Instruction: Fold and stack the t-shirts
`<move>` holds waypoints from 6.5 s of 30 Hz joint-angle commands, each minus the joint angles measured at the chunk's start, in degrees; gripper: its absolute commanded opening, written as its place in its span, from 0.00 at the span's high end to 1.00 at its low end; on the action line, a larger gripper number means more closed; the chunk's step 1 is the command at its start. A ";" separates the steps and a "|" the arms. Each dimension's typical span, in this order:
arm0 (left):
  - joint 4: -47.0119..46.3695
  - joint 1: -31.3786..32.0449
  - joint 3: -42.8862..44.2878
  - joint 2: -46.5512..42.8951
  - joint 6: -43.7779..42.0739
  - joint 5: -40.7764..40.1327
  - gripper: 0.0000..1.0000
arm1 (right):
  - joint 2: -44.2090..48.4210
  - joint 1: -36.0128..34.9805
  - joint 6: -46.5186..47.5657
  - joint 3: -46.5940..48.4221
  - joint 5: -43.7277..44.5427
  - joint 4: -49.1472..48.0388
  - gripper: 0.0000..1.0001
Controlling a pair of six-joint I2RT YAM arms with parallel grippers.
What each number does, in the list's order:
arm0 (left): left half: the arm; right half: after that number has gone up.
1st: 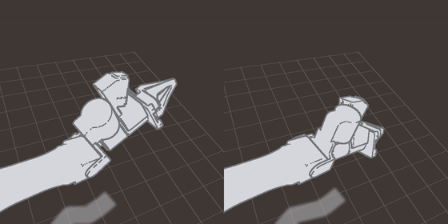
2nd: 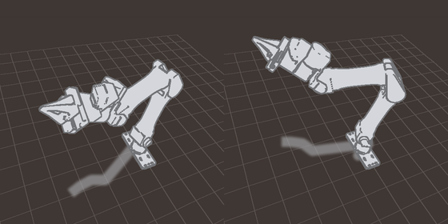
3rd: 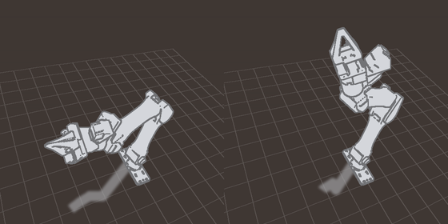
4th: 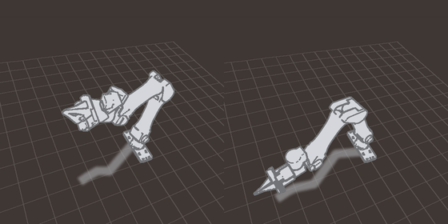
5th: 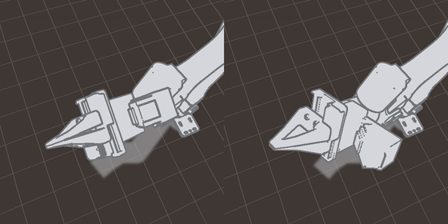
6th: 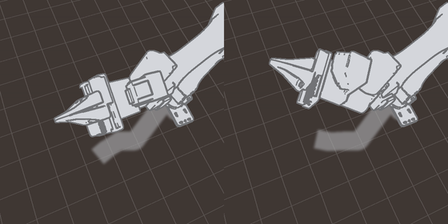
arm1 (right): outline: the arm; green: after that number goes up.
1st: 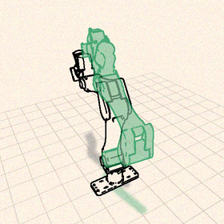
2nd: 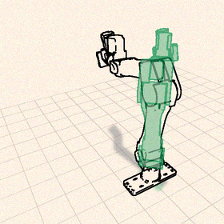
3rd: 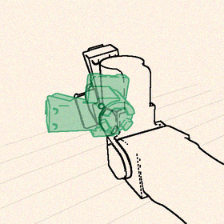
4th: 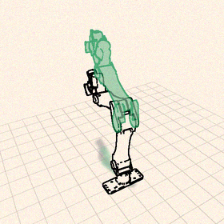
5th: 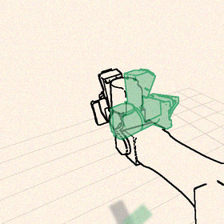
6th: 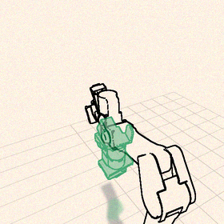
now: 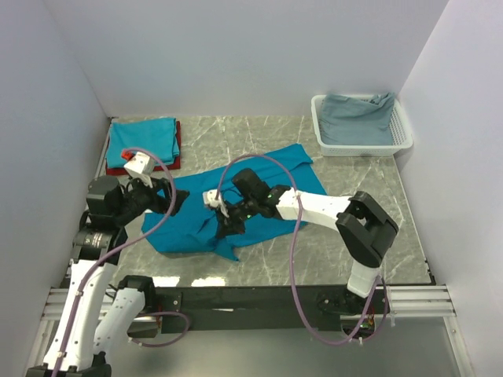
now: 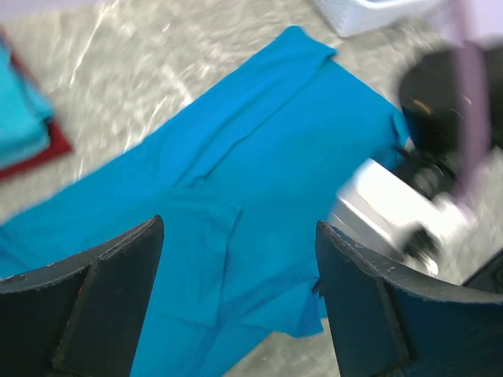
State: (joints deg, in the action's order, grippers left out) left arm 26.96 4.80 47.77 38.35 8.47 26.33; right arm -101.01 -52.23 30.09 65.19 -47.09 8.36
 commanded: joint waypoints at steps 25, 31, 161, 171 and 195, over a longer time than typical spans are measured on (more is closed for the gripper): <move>16.11 24.63 -4.35 8.21 -39.40 9.02 0.27 | -5.16 8.81 -27.27 0.03 -17.95 -17.40 1.00; 14.18 28.43 -3.12 15.26 -40.63 3.38 0.39 | -4.37 8.81 -27.45 -0.24 -18.12 -17.59 1.00; 3.80 29.83 -10.68 0.68 -35.01 -7.08 1.00 | 4.94 49.15 69.15 1.35 22.39 43.67 0.99; 2.84 29.83 -10.50 -1.69 -33.43 -10.67 1.00 | 4.95 49.77 59.22 2.31 21.25 40.16 1.00; 1.60 29.83 -5.85 -5.13 -32.29 -22.72 1.00 | 2.84 49.85 43.22 6.97 22.04 31.81 1.00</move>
State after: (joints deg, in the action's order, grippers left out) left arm 30.68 34.39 39.40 33.21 -24.49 6.04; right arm -98.08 -2.79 75.16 71.13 -24.69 42.19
